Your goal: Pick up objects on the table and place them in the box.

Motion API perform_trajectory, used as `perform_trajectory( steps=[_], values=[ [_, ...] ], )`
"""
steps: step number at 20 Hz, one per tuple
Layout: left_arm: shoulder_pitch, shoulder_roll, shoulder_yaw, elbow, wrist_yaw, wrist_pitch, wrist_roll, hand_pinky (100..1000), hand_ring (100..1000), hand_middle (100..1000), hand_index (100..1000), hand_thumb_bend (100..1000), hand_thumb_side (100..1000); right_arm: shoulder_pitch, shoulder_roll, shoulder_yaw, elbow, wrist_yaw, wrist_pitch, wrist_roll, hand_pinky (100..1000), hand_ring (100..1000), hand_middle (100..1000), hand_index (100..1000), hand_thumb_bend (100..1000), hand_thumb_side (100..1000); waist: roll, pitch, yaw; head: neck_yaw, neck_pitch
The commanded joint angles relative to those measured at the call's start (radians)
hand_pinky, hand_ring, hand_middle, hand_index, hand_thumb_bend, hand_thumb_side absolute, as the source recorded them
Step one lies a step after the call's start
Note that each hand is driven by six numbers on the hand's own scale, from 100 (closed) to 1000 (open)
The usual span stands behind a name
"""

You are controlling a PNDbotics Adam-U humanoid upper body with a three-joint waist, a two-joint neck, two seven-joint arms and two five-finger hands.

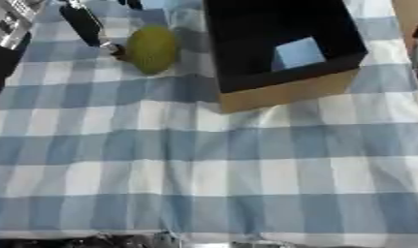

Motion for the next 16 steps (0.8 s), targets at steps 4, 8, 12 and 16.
perform_trajectory(
  steps=[4, 8, 12, 16],
  values=[
    [-0.030, 0.035, -0.021, -0.056, 0.064, 0.001, -0.052, 874, 851, 792, 882, 511, 301, 0.004, -0.030, -0.013, -0.014, -0.005, 0.000, 0.000, 900, 1000, 570, 893, 100, 470, 0.002, -0.039, 0.003, -0.003, 0.005],
    [-0.028, 0.026, -0.030, -0.055, 0.108, 0.016, -0.079, 872, 848, 789, 882, 542, 373, 0.005, -0.028, -0.013, -0.014, -0.006, 0.002, 0.001, 900, 1000, 569, 893, 100, 470, 0.001, -0.040, 0.003, -0.003, 0.005],
    [-0.025, 0.015, -0.038, -0.045, 0.139, 0.030, -0.100, 871, 847, 786, 884, 626, 471, 0.005, -0.026, -0.013, -0.014, -0.008, 0.004, 0.001, 900, 1000, 568, 893, 100, 470, 0.001, -0.040, 0.002, -0.002, 0.005],
    [-0.025, 0.008, -0.045, -0.038, 0.155, 0.033, -0.117, 871, 846, 785, 884, 656, 496, 0.006, -0.024, -0.012, -0.014, -0.011, 0.007, 0.002, 900, 1000, 565, 893, 100, 470, 0.002, -0.038, 0.000, -0.001, 0.005]
  ],
)
